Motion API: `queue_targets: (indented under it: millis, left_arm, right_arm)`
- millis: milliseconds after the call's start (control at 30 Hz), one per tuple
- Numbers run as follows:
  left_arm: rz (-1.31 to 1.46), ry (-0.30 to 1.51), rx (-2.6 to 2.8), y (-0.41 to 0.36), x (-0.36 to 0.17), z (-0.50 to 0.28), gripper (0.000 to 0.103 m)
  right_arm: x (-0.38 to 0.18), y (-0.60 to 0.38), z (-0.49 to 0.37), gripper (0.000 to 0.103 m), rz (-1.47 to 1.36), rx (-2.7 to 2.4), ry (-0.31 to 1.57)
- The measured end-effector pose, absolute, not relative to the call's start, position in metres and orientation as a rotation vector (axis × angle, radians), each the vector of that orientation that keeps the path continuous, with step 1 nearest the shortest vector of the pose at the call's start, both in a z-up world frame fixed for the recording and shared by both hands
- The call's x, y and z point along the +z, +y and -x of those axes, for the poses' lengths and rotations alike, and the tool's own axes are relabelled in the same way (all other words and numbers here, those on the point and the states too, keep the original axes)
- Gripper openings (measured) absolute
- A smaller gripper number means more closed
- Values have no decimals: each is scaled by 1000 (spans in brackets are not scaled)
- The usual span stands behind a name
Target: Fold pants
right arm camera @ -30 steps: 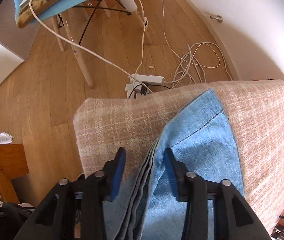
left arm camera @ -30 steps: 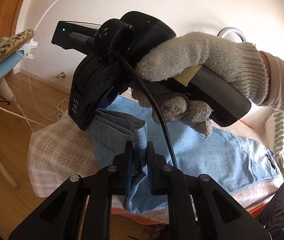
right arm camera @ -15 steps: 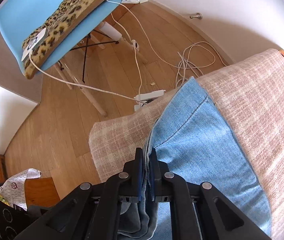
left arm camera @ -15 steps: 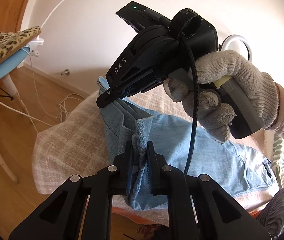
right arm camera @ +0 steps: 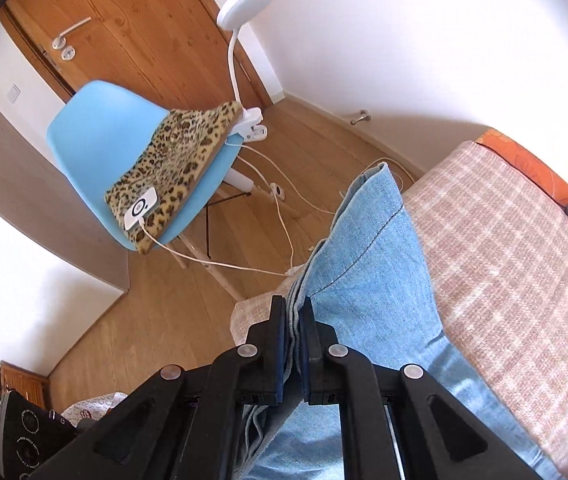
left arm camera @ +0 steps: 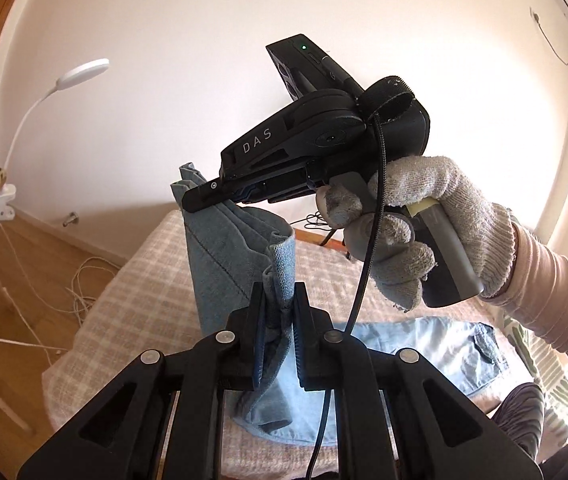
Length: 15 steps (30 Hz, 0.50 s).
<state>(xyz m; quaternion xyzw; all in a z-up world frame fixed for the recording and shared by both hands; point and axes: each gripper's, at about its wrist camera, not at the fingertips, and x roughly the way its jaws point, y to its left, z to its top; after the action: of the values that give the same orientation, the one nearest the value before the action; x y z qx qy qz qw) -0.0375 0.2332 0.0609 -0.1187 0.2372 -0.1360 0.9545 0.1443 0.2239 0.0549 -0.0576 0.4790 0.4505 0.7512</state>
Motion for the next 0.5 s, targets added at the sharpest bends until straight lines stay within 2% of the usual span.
queue_targets:
  millis: [267, 500]
  left_arm:
    - [148, 478, -452, 121, 100, 23, 10]
    - [113, 548, -647, 9, 91, 8, 10]
  right_arm:
    - [108, 78, -135, 3, 29, 889, 946]
    - [103, -81, -127, 3, -87, 747, 917]
